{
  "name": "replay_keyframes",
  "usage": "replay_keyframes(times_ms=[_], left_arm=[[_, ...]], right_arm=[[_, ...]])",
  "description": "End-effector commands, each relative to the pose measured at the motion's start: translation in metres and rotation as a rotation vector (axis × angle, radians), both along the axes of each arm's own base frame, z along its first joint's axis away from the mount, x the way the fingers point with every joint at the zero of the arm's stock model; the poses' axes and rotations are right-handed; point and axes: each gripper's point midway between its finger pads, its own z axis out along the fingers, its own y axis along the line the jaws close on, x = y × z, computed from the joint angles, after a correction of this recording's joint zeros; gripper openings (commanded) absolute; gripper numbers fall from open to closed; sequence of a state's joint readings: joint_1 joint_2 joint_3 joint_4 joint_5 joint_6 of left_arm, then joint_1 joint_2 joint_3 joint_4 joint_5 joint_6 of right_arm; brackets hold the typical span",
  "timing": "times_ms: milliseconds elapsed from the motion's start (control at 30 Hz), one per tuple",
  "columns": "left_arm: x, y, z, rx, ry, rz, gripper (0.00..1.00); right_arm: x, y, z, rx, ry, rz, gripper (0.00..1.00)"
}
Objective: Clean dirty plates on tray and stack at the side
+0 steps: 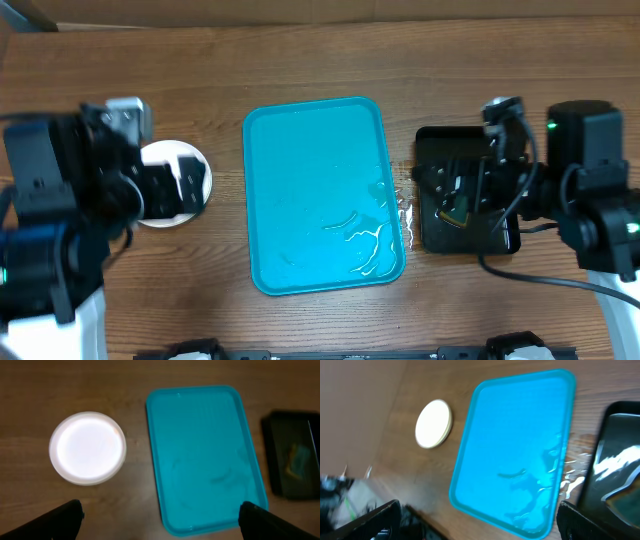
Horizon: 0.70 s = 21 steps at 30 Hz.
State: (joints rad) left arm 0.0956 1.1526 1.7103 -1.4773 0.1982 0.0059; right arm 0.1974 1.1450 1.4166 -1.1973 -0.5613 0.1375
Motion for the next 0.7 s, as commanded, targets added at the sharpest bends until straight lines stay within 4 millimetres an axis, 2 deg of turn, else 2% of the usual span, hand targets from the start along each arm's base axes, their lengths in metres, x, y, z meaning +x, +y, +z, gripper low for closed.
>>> replay_keyframes(times_ms=[0,267,600,667], left_arm=[[-0.010,-0.009,-0.002,0.017,0.023,-0.055,1.00],[-0.007,-0.009,-0.007,0.016,0.050,-0.056,1.00],[0.004,-0.008,-0.018,0.011,0.099,-0.057,1.00],[0.007,-0.008,-0.020,0.011,0.109,-0.057,1.00]], right_arm=[[-0.004,0.012,-0.001,-0.004,-0.002,0.052,1.00],[-0.008,0.013,-0.011,-0.016,0.054,0.060,1.00],[-0.011,0.013,-0.009,-0.020,0.044,0.065,1.00],[-0.007,0.002,-0.011,-0.077,0.019,0.015,1.00]])
